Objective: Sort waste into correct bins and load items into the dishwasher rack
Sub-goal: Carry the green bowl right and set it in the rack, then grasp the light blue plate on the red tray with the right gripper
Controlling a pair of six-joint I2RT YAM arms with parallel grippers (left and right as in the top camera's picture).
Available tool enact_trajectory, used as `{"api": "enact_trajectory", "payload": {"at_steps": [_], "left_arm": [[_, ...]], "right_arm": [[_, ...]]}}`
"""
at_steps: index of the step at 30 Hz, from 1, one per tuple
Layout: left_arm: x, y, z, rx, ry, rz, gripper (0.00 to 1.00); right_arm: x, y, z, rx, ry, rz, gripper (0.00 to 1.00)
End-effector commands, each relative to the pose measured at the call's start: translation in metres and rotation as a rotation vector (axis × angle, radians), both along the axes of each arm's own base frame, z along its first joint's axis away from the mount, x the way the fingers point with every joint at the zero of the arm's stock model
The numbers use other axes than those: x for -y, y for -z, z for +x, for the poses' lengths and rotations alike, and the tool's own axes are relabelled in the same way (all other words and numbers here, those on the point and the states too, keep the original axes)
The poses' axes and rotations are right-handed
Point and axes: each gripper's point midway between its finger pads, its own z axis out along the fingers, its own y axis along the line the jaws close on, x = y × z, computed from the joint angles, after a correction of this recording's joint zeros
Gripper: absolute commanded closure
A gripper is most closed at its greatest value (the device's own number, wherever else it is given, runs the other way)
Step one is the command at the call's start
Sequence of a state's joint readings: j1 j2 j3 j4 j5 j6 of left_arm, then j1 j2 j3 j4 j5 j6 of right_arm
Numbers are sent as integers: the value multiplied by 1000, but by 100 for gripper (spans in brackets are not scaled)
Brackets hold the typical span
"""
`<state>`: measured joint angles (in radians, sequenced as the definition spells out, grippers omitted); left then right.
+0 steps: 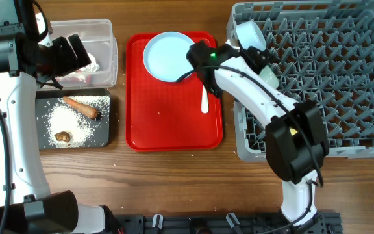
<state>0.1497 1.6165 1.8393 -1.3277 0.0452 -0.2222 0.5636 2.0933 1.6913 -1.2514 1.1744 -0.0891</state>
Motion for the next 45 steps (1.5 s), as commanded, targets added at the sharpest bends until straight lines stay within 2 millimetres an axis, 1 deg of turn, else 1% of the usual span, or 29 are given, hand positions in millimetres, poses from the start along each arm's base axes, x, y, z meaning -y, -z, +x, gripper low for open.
{"api": "enact_trajectory", "payload": {"at_steps": [1, 6, 8, 11, 15, 17, 18, 19, 20, 21, 22, 23, 24, 25, 26, 27, 28, 30, 31, 32, 33, 35, 36, 38, 40, 41, 45], "left_arm": [[-4, -6, 0, 19, -5, 17, 0], [-4, -6, 0, 19, -5, 17, 0], [-4, -6, 0, 19, -5, 17, 0], [-4, -6, 0, 19, -5, 17, 0], [-4, -6, 0, 19, -5, 17, 0], [-4, -6, 0, 19, -5, 18, 0], [-4, -6, 0, 19, -5, 17, 0], [-4, -6, 0, 19, -5, 17, 0], [-4, -6, 0, 19, -5, 17, 0], [-4, -6, 0, 19, -5, 17, 0], [-4, -6, 0, 19, -5, 17, 0], [-4, -6, 0, 19, -5, 17, 0], [-4, -6, 0, 19, -5, 18, 0], [-4, -6, 0, 19, -5, 17, 0], [-4, -6, 0, 19, -5, 17, 0], [-4, -6, 0, 19, -5, 17, 0], [-4, -6, 0, 19, -5, 17, 0], [-4, -6, 0, 19, -5, 17, 0], [-4, -6, 0, 19, -5, 17, 0], [-4, -6, 0, 19, -5, 18, 0], [-4, -6, 0, 19, -5, 17, 0], [-4, -6, 0, 19, -5, 17, 0], [-4, -6, 0, 19, -5, 17, 0], [-4, -6, 0, 19, -5, 17, 0], [-4, -6, 0, 19, -5, 17, 0], [-4, -6, 0, 19, -5, 17, 0], [-4, -6, 0, 19, -5, 17, 0]], "right_arm": [[-14, 7, -2, -43, -43, -1, 0], [-25, 22, -6, -89, -39, 116, 0], [-33, 23, -1, -70, -42, 181, 0], [-49, 16, 9, -30, -55, 302, 0], [-74, -6, 24, 19, -81, 461, 0], [-91, -14, 29, 25, -104, 571, 0], [-102, -13, 30, 14, -118, 637, 0], [-119, -9, 30, -11, -141, 729, 0], [-144, -1, 26, -73, -176, 859, 0], [-175, 7, 14, -179, -217, 1028, 0], [-204, 11, -1, -286, -254, 1183, 0], [-225, 10, -11, -360, -288, 1307, 0], [-240, 6, -12, -390, -322, 1393, 0], [-247, 1, -3, -351, -321, 1448, 2], [-243, 0, 11, -255, -232, 1483, 8], [-235, 1, 26, -143, -107, 1514, 8], [-221, 5, 41, -2, 71, 1548, 9], [-207, 13, 52, 129, 249, 1572, 16], [-203, 19, 57, 177, 300, 1575, 21], [-202, 29, 63, 206, 328, 1572, 27], [-202, 36, 64, 208, 342, 1571, 30], [-202, 56, 65, 198, 380, 1549, 38], [-200, 70, 64, 191, 416, 1535, 41], [-199, 90, 62, 172, 452, 1509, 45], [-197, 110, 59, 145, 473, 1476, 55], [-196, 117, 57, 135, 484, 1463, 57], [-192, 139, 51, 111, 524, 1427, 61]]}}
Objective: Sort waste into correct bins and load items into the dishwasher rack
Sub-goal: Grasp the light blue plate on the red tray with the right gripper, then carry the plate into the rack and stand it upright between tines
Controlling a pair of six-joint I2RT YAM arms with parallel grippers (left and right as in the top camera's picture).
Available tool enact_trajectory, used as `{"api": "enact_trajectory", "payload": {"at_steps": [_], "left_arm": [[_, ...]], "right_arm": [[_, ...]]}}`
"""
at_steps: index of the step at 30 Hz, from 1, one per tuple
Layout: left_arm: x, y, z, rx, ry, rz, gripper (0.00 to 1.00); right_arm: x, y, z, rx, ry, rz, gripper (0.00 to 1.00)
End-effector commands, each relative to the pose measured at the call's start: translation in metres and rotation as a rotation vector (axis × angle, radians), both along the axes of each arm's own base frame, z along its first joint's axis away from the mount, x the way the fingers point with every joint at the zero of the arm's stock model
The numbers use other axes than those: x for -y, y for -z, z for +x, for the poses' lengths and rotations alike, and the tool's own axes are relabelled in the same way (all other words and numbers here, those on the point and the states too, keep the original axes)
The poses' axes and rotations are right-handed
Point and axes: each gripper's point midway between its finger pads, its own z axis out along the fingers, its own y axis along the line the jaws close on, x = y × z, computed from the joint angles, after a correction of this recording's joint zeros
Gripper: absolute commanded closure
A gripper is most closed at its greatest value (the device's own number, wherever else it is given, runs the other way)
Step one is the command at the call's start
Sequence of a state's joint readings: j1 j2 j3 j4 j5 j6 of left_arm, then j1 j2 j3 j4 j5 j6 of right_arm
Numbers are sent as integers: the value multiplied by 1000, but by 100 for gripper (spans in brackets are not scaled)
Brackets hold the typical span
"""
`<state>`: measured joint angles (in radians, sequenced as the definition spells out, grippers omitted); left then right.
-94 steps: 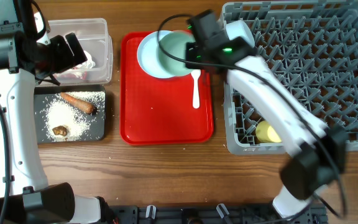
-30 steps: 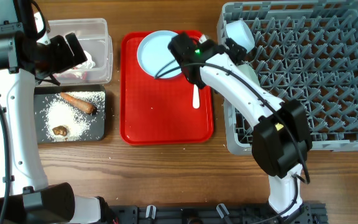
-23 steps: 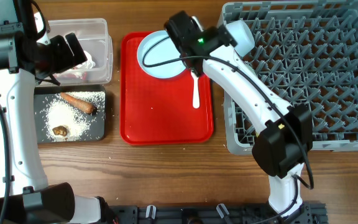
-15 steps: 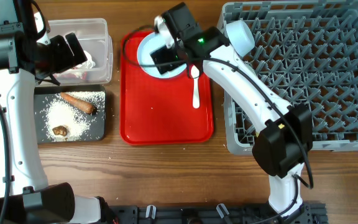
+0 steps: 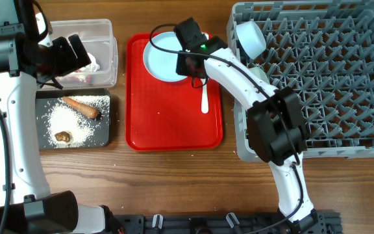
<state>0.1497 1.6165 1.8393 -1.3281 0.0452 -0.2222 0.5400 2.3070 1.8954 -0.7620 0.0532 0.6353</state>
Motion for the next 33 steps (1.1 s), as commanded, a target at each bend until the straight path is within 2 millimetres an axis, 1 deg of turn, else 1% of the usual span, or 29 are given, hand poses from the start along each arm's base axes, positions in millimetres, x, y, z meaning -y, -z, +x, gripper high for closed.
{"api": "enact_trajectory", "payload": {"at_steps": [1, 4, 7, 9, 10, 14, 15, 16, 18, 20, 22, 24, 25, 26, 28, 29, 30, 32, 33], "left_arm": [[-4, -7, 0, 19, -5, 17, 0], [-4, -7, 0, 19, -5, 17, 0], [-4, -7, 0, 19, -5, 17, 0], [-4, -7, 0, 19, -5, 17, 0], [-4, -7, 0, 19, -5, 18, 0], [-4, -7, 0, 19, -5, 17, 0], [-4, -6, 0, 19, -5, 17, 0], [-4, -7, 0, 19, -5, 18, 0], [-4, -7, 0, 19, -5, 18, 0], [-4, -7, 0, 19, -5, 17, 0], [-4, -7, 0, 19, -5, 17, 0], [-4, -7, 0, 19, -5, 17, 0], [-4, -6, 0, 19, -5, 17, 0], [-4, -6, 0, 19, -5, 17, 0], [-4, -7, 0, 19, -5, 17, 0], [-4, -7, 0, 19, -5, 17, 0], [-4, -7, 0, 19, -5, 17, 0], [-4, -7, 0, 19, -5, 18, 0], [-4, -7, 0, 19, -5, 17, 0]], "right_arm": [[5, 21, -6, -40, 43, -26, 62], [6, 30, -7, -57, 71, -24, 63], [5, 45, -9, -77, 69, -25, 63], [2, 53, -12, -100, 61, -13, 66], [0, 53, -13, -108, 57, -3, 67], [0, 54, -17, -123, 50, -1, 80], [0, 55, -20, -138, 47, 1, 89], [0, 55, -22, -147, 47, 0, 96], [2, 54, -25, -165, 46, -2, 96], [5, 46, -25, -167, 19, -4, 96], [4, 29, -22, -135, -57, -5, 96], [3, 0, -17, -69, -145, -9, 96], [3, -28, -13, -5, -205, -8, 96], [3, -51, -11, 47, -248, -16, 96], [9, -84, -9, 127, -290, -49, 96], [21, -108, -7, 184, -275, -99, 96], [42, -140, -6, 255, -224, -179, 96], [69, -174, -10, 323, -155, -272, 96], [90, -198, -15, 365, -102, -345, 96]]}}
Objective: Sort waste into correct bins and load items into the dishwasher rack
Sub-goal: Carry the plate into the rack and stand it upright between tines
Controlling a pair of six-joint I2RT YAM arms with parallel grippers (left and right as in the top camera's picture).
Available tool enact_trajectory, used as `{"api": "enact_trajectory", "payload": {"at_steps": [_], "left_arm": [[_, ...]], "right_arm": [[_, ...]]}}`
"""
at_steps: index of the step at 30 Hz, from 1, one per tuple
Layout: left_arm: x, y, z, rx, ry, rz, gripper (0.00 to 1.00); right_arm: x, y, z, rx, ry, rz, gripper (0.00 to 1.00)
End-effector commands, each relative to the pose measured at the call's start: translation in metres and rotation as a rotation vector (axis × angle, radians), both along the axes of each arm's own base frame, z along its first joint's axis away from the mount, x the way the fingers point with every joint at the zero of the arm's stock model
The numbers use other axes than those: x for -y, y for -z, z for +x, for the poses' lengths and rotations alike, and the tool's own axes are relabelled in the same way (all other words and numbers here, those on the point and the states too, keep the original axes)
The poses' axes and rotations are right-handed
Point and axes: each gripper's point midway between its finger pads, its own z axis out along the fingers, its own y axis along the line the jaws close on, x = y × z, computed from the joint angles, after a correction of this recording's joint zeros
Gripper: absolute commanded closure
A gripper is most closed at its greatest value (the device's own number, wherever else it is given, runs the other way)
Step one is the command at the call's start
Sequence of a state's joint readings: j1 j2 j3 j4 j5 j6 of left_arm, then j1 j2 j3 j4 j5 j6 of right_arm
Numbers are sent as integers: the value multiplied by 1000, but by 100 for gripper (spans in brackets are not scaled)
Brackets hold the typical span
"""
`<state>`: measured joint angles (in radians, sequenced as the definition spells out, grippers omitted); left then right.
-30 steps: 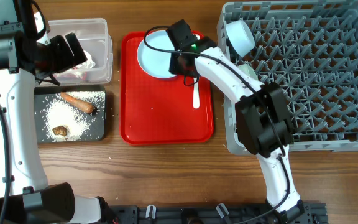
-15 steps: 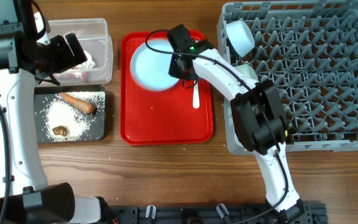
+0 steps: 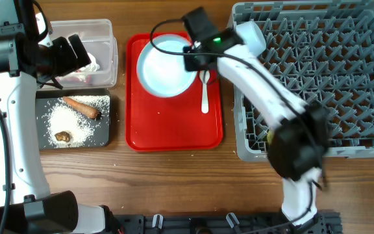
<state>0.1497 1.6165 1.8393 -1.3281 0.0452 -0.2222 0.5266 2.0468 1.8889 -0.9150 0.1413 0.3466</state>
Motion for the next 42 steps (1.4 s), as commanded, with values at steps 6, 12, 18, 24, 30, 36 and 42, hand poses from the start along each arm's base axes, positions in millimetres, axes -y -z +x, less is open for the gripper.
{"api": "enact_trajectory", "payload": {"at_steps": [6, 12, 18, 24, 30, 36, 42], "left_arm": [[-4, -7, 0, 19, -5, 17, 0], [-4, -7, 0, 19, -5, 17, 0], [-4, -7, 0, 19, -5, 17, 0], [-4, -7, 0, 19, -5, 17, 0], [-4, -7, 0, 19, -5, 17, 0], [-4, -7, 0, 19, -5, 17, 0], [-4, -7, 0, 19, -5, 17, 0]], "right_arm": [[164, -183, -41, 441, 407, -585, 96], [240, -209, -64, 408, 554, -880, 96], [294, -180, -54, 247, 533, -945, 95], [305, -151, -25, 192, 359, -1050, 96], [298, -125, -5, 177, 194, -1128, 96], [286, -95, 0, 164, 91, -1056, 96], [278, -86, 3, 165, 42, -1005, 96]]}}
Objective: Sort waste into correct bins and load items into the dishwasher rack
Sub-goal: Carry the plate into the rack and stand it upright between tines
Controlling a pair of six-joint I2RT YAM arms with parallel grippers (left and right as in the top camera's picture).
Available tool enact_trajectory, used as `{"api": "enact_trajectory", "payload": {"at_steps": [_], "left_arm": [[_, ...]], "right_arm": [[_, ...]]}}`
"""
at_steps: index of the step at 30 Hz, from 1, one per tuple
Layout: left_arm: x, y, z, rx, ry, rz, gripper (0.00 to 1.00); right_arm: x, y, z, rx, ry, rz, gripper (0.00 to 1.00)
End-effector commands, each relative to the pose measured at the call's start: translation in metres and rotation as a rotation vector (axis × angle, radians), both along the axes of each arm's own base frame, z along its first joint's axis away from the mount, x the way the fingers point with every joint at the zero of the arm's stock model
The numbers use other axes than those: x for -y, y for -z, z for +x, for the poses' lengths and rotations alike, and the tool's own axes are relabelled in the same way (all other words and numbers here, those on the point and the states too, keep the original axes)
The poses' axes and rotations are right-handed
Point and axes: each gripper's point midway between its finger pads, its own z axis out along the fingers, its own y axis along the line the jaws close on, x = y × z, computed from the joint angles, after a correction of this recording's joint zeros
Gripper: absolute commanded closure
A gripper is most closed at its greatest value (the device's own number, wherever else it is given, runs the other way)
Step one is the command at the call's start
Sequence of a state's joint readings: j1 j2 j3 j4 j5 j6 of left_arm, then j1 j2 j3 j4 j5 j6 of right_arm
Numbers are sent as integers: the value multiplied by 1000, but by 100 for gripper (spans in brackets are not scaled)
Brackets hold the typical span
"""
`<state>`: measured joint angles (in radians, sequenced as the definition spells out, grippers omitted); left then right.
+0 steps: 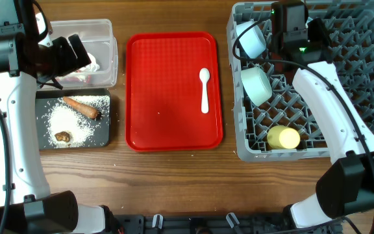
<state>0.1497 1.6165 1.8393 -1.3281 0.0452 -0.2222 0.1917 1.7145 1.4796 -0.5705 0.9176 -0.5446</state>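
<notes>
My right gripper (295,29) is over the back left part of the grey dishwasher rack (369,140). A thin white sliver, the plate (313,25) seen edge-on, stands at its fingers, and the gripper looks shut on it. The rack also holds a white cup (249,38), a white bowl (256,85) and a yellow cup (283,137). On the red tray (167,91) only a white spoon (204,89) lies, near the right side. My left gripper (72,53) hovers open at the clear plastic bin (106,29), holding nothing.
A black tray (102,136) at the left carries a carrot (82,107), scattered rice (67,120) and a brown scrap (62,136). The clear bin holds some white waste. Bare wooden table lies in front of the trays and rack.
The right gripper was holding the white plate above the back of the red tray. Gripper and plate are now over the back left of the rack, and the tray holds only the spoon.
The white plate first lay at the back of the red tray with my right gripper at its right rim. Then the gripper was on the plate's edge, then the plate was raised and tilted. Now it is at the rack. The left arm stayed still throughout.
</notes>
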Motion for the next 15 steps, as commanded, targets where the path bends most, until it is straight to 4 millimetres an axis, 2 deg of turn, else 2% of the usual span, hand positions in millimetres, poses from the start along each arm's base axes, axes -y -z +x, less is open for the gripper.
{"api": "enact_trajectory", "payload": {"at_steps": [1, 3, 4, 5, 6, 8, 10, 11, 13, 15], "left_arm": [[-4, -7, 0, 19, -5, 17, 0], [-4, -7, 0, 19, -5, 17, 0], [-4, -7, 0, 19, -5, 17, 0], [-4, -7, 0, 19, -5, 17, 0], [-4, -7, 0, 19, -5, 17, 0], [-4, -7, 0, 19, -5, 17, 0], [-4, -7, 0, 19, -5, 17, 0], [-4, -7, 0, 19, -5, 17, 0], [-4, -7, 0, 19, -5, 17, 0], [-4, -7, 0, 19, -5, 17, 0]], "right_arm": [[-14, 10, 4, -32, -73, 60, 96], [-24, 13, 5, -36, -102, 77, 96], [-28, 13, 6, -36, -111, 77, 92], [-31, 13, 6, -36, -118, 76, 82], [-33, 13, 6, -36, -122, 77, 67], [-35, 12, 6, -16, -114, 92, 31], [-35, 12, 6, 27, -83, 132, 7], [-35, 12, 6, 51, -65, 156, 1], [-41, 17, 6, 89, -49, 251, 0], [-59, 25, 4, 59, -103, 371, 0]]}}
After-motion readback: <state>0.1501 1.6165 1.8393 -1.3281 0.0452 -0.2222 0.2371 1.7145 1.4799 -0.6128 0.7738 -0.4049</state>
